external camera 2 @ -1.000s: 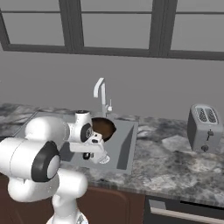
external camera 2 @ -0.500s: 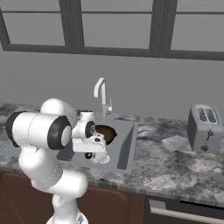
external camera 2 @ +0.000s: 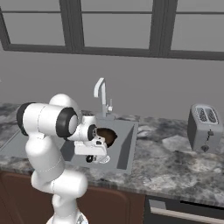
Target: Pick the colander and pan and place them in the sink. Then turn on the water.
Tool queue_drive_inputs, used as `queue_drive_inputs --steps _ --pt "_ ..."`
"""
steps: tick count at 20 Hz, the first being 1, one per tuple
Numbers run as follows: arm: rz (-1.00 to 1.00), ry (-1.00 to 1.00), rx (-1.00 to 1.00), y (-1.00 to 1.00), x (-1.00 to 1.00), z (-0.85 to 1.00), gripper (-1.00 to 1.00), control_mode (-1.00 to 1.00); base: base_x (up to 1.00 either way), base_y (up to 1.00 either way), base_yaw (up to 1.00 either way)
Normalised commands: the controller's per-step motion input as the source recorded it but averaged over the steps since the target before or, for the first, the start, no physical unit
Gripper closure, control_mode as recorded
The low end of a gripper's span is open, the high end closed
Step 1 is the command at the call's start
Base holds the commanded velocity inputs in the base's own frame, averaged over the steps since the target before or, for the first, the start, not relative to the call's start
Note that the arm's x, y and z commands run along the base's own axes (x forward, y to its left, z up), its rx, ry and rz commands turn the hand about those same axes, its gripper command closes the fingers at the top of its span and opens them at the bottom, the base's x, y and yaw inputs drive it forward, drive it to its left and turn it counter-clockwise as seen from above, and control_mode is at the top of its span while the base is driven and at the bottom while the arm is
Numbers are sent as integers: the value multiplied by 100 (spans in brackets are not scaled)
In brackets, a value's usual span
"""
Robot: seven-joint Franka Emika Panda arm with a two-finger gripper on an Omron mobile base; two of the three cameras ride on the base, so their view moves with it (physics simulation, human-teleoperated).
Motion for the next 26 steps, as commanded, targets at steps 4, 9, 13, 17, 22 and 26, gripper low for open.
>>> queue_drive_inputs --steps 4,9,13,17,22,26 --pt "0 8 0 0 15 -20 100 -100 0 0 0" --pt "0 8 0 0 15 -7 100 -100 0 0 0" --pt "0 2 0 0 5 -2 100 -100 0 0 0" --pt "0 0 0 0 0 0 -100 -100 0 0 0" --pt "0 0 0 0 0 0 -100 -100 0 0 0" --pt "0 0 0 0 0 2 -100 -100 0 0 0"
